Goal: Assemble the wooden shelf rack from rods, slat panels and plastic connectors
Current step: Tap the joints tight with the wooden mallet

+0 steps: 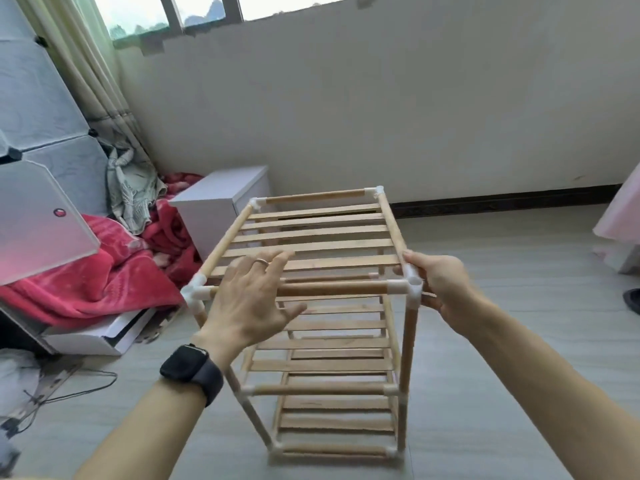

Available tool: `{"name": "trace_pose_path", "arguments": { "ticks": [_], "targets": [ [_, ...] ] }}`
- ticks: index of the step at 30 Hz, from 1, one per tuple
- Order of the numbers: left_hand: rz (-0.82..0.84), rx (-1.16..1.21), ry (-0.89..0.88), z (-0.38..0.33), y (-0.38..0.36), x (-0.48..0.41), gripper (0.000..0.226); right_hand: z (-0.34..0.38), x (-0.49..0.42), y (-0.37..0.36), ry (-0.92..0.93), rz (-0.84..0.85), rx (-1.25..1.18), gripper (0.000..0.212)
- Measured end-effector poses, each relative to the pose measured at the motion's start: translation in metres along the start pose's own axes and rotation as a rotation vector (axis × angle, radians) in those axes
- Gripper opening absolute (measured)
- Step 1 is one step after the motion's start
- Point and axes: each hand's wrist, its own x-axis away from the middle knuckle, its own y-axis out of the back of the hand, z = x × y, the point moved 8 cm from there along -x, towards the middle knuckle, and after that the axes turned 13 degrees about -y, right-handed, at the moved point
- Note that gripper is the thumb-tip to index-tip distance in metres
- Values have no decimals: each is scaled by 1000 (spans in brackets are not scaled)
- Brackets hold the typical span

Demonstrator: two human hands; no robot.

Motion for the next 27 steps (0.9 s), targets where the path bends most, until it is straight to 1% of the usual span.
{"name": "trace_pose_path", "arguments": {
  "ticks": [3,5,6,7,8,10,12,14,16,19,21,24,27],
  "targets": [
    [42,-109,21,22,4,7,83,24,-2,35,114,-193,224,27],
    [83,-119,15,21,0,14,80,46,10,46,304,-413,505,33],
    [101,-106,27,21,-2,17,80,58,21,39,451,-492,648,38],
    [110,-80,49,23,-3,20,82,67,33,26,592,-508,773,42],
    [113,-55,73,26,-3,22,84,70,40,8,677,-465,897,47],
    [150,-11,120,36,-2,27,91,63,40,-22,691,-354,1167,52],
    [222,59,170,47,-2,31,96,54,35,-37,671,-311,1354,49],
    [246,98,202,51,-2,34,88,52,32,-45,708,-303,1429,46],
    [211,71,207,50,1,32,73,52,27,-53,715,-273,1463,50],
    [164,38,216,44,4,26,59,48,23,-58,709,-251,1498,77],
    [136,29,203,40,5,25,56,48,25,-55,758,-295,1476,85],
    [86,13,194,36,5,27,49,53,24,-52,814,-346,1438,81],
    [51,3,181,34,7,24,43,56,19,-52,817,-354,1452,77]
  ]
}}
